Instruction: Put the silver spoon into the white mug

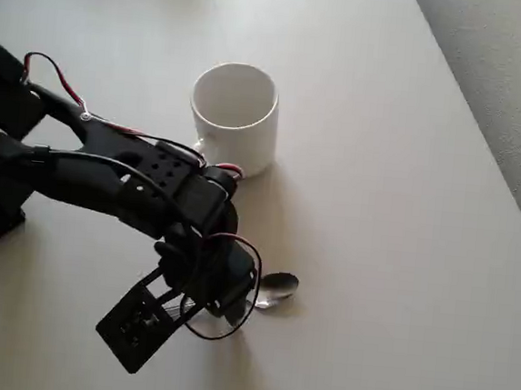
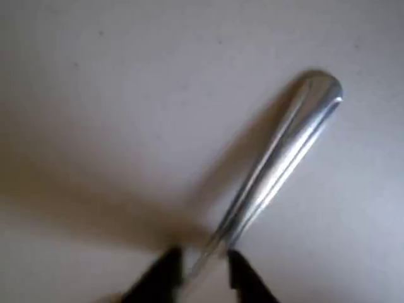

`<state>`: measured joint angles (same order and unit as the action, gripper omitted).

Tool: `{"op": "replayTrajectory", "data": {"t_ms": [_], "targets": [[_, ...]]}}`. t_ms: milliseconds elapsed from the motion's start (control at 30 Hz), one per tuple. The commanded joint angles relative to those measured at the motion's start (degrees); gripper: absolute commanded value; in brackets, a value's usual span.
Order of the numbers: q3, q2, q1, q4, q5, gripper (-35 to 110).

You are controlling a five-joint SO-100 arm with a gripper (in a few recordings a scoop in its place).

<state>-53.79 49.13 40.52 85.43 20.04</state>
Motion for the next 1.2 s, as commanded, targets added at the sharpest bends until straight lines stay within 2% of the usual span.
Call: {"op": "replayTrajectory", "data": {"t_ms": [0,267,500,800,1167], "targets": [[4.31,0.53,-0.62,0.53,0.62,-2],[5.1,1.76,-0.79,0.88,-0.44,-2],[5.54,12.92,-0.97,1.41,-4.13,-2],[22.41,17.75,-3.08,12.83,-11.16,-2],[23.29,28.56,-11.16,16.0,-13.97,-2]]}}
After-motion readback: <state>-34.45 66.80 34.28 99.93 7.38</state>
